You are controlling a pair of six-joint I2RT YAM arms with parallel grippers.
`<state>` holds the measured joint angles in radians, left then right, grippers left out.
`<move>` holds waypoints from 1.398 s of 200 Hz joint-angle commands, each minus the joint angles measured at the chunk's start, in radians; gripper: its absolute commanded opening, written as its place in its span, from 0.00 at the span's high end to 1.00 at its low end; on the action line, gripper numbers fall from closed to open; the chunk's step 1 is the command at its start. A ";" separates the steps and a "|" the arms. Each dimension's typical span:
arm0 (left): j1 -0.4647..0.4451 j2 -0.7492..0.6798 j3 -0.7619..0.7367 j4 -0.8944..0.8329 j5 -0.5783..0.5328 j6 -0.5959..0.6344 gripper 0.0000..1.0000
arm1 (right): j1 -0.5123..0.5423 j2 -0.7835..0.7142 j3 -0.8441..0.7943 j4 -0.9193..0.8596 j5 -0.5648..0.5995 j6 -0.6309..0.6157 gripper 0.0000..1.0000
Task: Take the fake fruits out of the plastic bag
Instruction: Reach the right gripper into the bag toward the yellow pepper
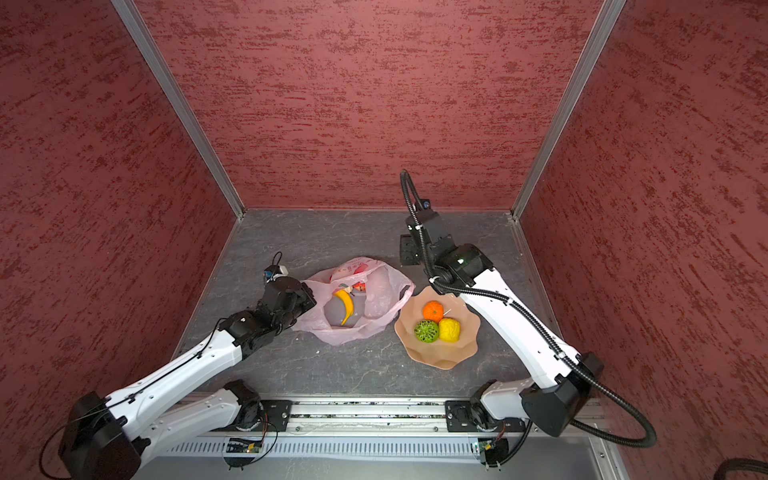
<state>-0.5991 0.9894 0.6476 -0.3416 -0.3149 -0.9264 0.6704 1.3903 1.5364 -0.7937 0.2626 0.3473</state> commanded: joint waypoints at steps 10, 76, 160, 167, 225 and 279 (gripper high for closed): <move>0.004 0.009 0.033 -0.021 -0.012 0.016 1.00 | 0.107 0.098 0.071 0.074 0.002 -0.063 0.50; 0.005 -0.006 0.039 -0.043 -0.041 0.013 1.00 | 0.252 0.231 0.031 0.244 -0.046 -0.133 0.57; 0.002 -0.026 0.040 -0.041 -0.069 0.007 1.00 | 0.291 0.318 -0.164 0.322 -0.165 -0.103 0.64; 0.002 -0.028 0.035 -0.039 -0.070 0.006 1.00 | 0.292 0.327 -0.170 0.325 -0.163 -0.102 0.64; -0.020 -0.044 -0.015 -0.036 -0.065 -0.025 1.00 | 0.291 0.422 -0.215 0.400 -0.179 -0.076 0.65; -0.069 -0.077 -0.077 -0.053 -0.088 -0.059 1.00 | 0.291 0.485 -0.272 0.512 -0.118 -0.010 0.66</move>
<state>-0.6449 0.9340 0.5930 -0.3843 -0.3695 -0.9649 0.9550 1.8587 1.2865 -0.3782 0.1089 0.2974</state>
